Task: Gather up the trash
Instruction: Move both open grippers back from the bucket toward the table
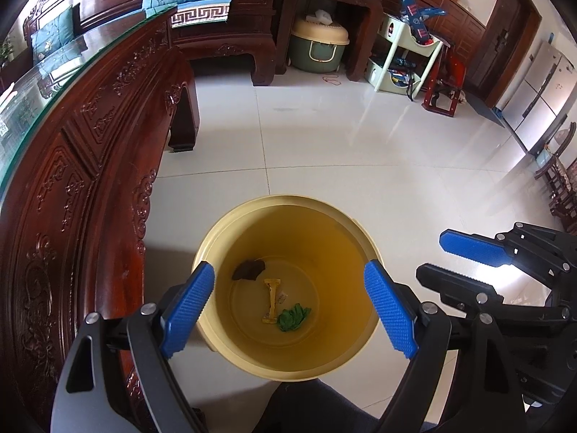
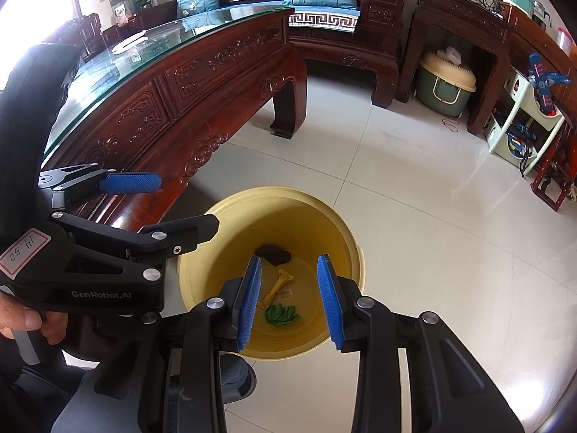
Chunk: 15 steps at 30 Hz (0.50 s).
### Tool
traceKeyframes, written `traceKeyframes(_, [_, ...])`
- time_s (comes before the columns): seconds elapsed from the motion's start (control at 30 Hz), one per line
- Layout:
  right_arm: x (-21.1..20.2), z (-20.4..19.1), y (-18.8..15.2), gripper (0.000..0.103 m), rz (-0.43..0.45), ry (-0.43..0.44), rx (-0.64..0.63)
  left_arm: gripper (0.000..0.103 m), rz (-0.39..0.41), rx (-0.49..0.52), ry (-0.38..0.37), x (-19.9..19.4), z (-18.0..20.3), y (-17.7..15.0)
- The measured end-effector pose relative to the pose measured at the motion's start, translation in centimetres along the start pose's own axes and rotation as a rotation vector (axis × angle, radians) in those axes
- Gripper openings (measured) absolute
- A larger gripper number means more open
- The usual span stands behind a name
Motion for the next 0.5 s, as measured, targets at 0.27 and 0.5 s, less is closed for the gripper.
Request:
traceKeyframes(0.27, [-4.7,-2.9,1.2,0.033,0.100,-0.018,-0.021,0.085,0.101,-0.027,0.016,-6.1,-1.2,-0.4])
traceKeyframes(0.5, [-11.6,-9.3,2.4,0.034,0.285,0.035,-0.063,0.096,0.304,-0.073,0.150,-17.3,-4.7,-2.6])
Point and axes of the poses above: each gripper's, at about its wrist camera, not at the fingertips, and x roughly the way its jaws point, z to its right, y to its top, the point moved 8 cm from there along x, roughly the way its jaws point, and after that the axes turned 10 degrees about x, right-handed, at the moved point
